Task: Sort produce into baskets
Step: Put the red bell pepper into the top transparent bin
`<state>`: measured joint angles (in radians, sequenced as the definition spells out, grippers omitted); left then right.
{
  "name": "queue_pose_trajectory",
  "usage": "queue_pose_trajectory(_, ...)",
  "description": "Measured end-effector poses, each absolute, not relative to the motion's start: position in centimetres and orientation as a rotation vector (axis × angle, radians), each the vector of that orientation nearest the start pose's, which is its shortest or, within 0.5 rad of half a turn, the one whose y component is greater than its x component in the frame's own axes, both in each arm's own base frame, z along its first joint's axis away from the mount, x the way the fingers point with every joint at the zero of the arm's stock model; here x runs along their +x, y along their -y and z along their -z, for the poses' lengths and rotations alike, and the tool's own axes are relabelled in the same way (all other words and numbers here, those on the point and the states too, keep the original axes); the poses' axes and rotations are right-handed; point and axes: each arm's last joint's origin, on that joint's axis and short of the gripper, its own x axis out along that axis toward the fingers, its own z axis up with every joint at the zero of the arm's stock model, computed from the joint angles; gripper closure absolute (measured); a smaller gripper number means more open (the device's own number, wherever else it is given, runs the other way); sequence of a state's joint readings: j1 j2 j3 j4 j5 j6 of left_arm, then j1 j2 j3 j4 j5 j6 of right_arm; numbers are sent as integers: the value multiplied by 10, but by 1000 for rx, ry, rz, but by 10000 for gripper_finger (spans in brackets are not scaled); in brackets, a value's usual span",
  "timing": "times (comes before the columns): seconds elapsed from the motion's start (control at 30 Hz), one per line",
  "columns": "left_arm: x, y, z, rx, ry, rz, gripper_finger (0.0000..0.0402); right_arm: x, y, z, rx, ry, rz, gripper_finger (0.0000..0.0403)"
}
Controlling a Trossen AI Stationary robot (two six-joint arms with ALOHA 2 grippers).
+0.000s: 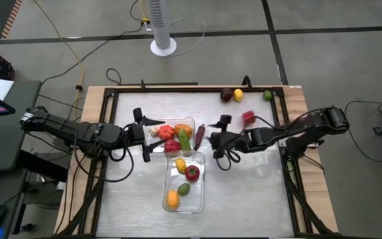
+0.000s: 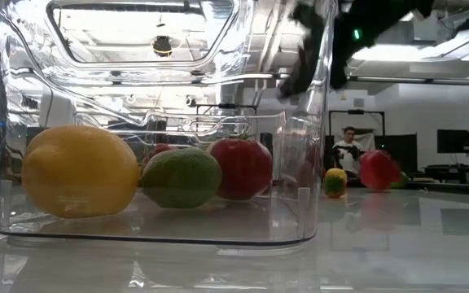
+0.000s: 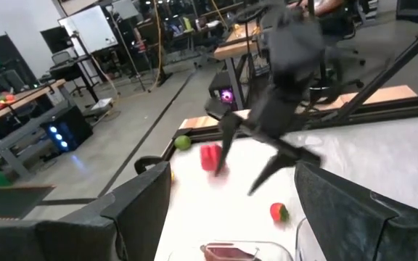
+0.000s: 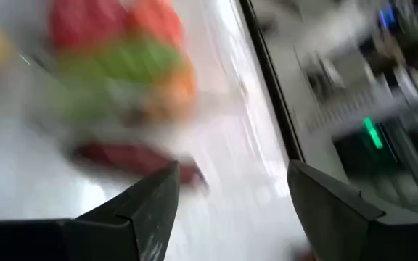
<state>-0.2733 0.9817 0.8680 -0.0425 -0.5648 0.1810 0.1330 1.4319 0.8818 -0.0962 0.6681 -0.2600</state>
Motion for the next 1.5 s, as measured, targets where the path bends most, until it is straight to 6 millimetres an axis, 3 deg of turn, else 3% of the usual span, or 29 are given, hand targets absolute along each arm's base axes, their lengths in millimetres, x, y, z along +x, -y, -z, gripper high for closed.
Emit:
queue_pose_trajectory(0.3,211,43,-342,230,-157,-279,121,259,14,-229,-395,-943,624,121)
queue_pose_trajectory(0.47,211,43,-342,231,-155,-279,121,240,52,-234,-346,-1052,737,97)
queue_pose_trajectory(0.7,211,43,-342,247,-158,-278,121,216,107,-220,-152,-1274,828,11)
queue_pose_trajectory(0.83,211,43,-342,252,-160,-277,121,208,138,-215,-9,-1391,941,16)
queue_pose_trajectory(1.03,211,43,-341,253,-164,-277,121,206,176,-205,65,-1550,989,12)
queue_pose_trajectory(1.2,211,43,-340,256,-171,-276,121,208,191,-182,14,-1726,881,21)
queue_pose_trajectory(1.5,211,43,-340,254,-174,-276,121,207,195,-139,-239,-2115,739,77)
